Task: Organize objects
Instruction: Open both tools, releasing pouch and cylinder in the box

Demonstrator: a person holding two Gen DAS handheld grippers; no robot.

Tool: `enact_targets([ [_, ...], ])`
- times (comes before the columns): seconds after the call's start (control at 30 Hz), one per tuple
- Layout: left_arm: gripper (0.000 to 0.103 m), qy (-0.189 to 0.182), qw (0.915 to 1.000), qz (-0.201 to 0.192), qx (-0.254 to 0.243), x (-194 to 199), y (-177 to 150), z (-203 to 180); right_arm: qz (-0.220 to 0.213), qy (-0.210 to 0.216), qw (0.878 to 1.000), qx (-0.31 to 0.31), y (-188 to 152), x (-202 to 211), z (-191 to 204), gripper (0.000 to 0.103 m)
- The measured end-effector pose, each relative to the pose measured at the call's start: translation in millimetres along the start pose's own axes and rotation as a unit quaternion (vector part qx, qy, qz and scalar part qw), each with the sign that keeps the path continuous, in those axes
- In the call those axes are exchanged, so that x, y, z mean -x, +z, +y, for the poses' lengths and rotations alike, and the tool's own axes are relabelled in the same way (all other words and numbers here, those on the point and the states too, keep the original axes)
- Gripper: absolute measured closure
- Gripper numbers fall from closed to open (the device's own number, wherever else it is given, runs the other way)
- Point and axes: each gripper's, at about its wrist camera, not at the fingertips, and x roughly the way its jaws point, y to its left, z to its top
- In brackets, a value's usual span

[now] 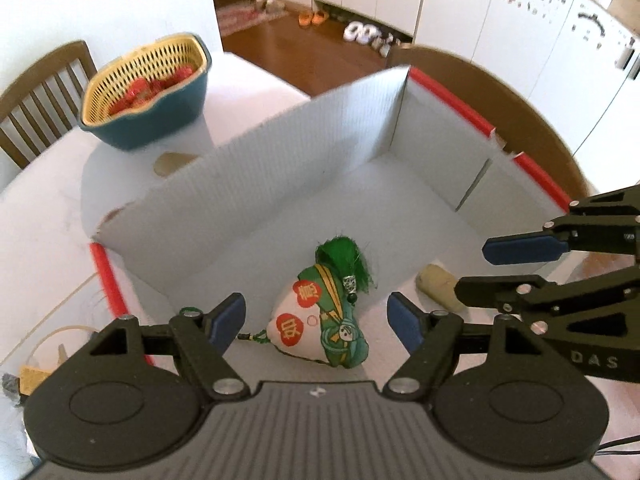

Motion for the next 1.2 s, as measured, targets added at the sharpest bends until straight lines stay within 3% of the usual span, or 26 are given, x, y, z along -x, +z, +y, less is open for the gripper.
enact_targets([
  [0.33, 0.025, -0.01, 0.9981, -0.058, 0.016, 43.9, -13.3, 13.4, -0.046, -0.027, 0.999, 0.001, -4.8, 34.3, 26.9, 0.063],
  [0.57, 0.025, -0.026, 0.9953, -0.088, 0.033, 76.6, -37.7, 39.1, -0.068, -0.049, 0.996, -0.012, -12.2, 49.2, 52.8, 0.048],
  [0.63, 0.02, -0.029, 0.9942, -0.096, 0.037, 86.5, -46.1, 47.1, -0.071, -0.046, 0.996, -0.016, -13.8, 52.1, 62.3, 0.044],
  [0.7, 0.02, -0.028, 0.9932, -0.106, 0.037, 95.8, -54.9, 55.1, -0.08, -0.048, 0.995, -0.016, -16.5, 56.0, 75.0, 0.037],
  [1.2, 0.019, -0.021, 0.989, -0.14, 0.041, 138.5, -115.1, 115.1, -0.103, -0.038, 0.994, -0.029, -27.6, 59.4, 164.0, 0.02],
])
